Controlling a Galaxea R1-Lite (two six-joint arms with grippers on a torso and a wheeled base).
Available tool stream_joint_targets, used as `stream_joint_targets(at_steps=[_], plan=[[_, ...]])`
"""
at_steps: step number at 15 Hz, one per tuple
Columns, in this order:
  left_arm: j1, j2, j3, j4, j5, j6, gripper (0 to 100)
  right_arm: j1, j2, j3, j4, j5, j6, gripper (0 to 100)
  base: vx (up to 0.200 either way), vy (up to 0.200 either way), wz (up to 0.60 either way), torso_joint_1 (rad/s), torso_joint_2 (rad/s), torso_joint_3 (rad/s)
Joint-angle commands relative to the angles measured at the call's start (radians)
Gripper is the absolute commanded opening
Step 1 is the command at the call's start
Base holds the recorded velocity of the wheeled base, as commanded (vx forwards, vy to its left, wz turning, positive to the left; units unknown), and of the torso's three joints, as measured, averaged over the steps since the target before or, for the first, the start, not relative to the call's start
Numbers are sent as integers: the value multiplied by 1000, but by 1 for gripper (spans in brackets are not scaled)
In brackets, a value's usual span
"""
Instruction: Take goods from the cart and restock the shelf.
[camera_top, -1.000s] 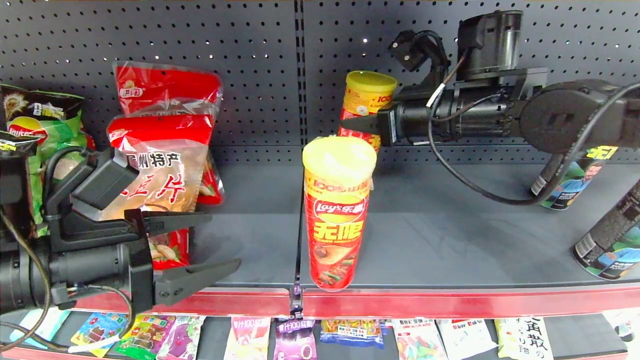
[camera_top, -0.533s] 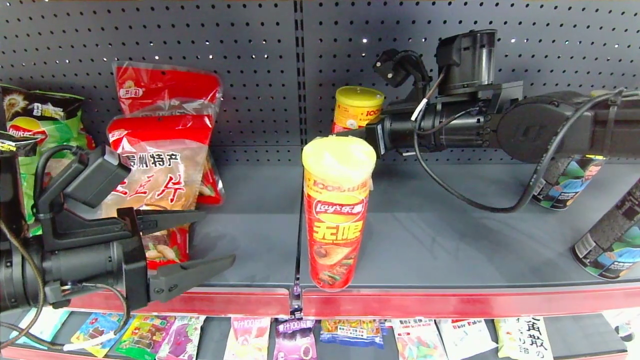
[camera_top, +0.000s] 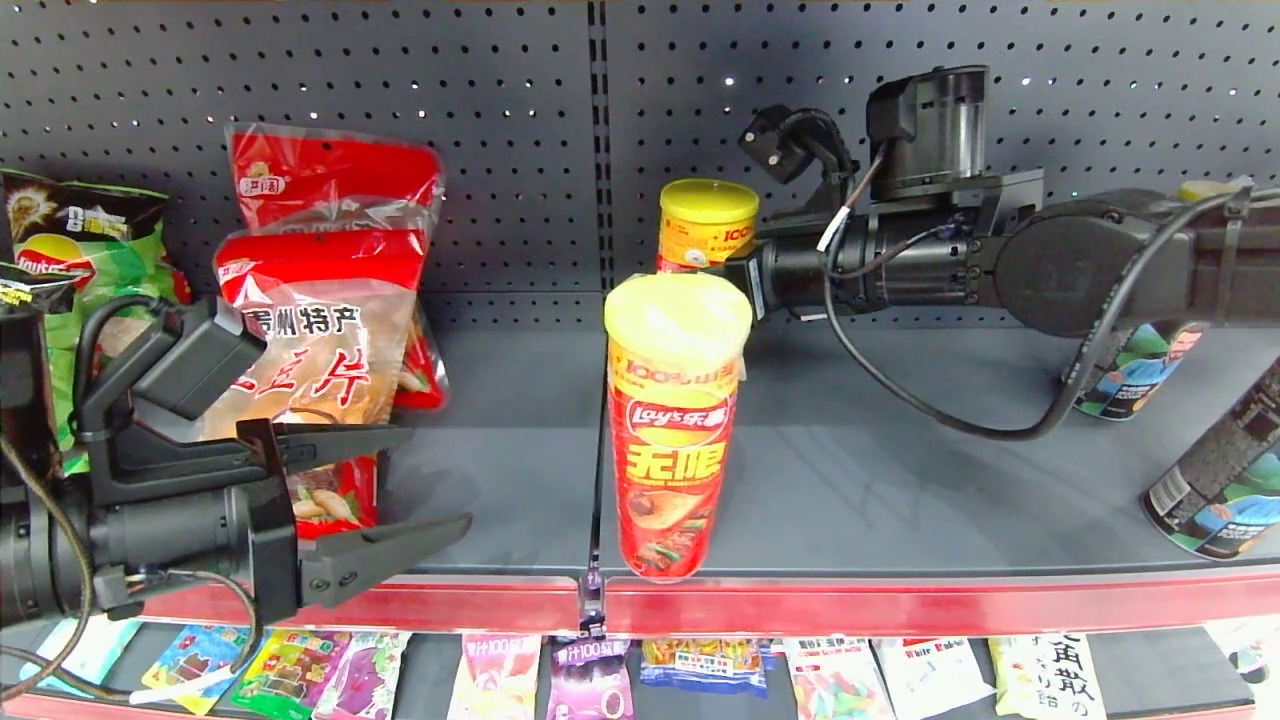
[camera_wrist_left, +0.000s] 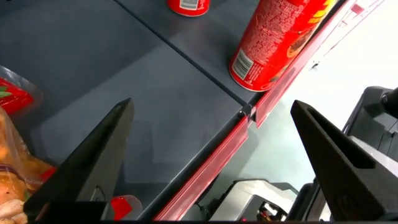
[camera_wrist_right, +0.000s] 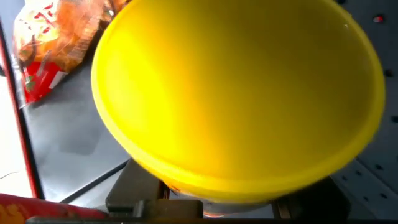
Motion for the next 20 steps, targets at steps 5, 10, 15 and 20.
stream_joint_targets(at_steps=[5,10,15,20], plan=[[0,10,-2,0,0,1,100,7,-35,37,0,-22,2,100,0,0,0,0,0,0],[0,32,-10,-2,5,10,100,7,-201,235,-6,-50,3,100,0,0,0,0,0,0],[-15,104,-42,-28,11,54,100,2,-431,528,-11,-119,17,100,0,0,0,0,0,0],[-96,190,-54,-54,12,56,100,10,-801,902,-11,-108,11,100,0,0,0,0,0,0]])
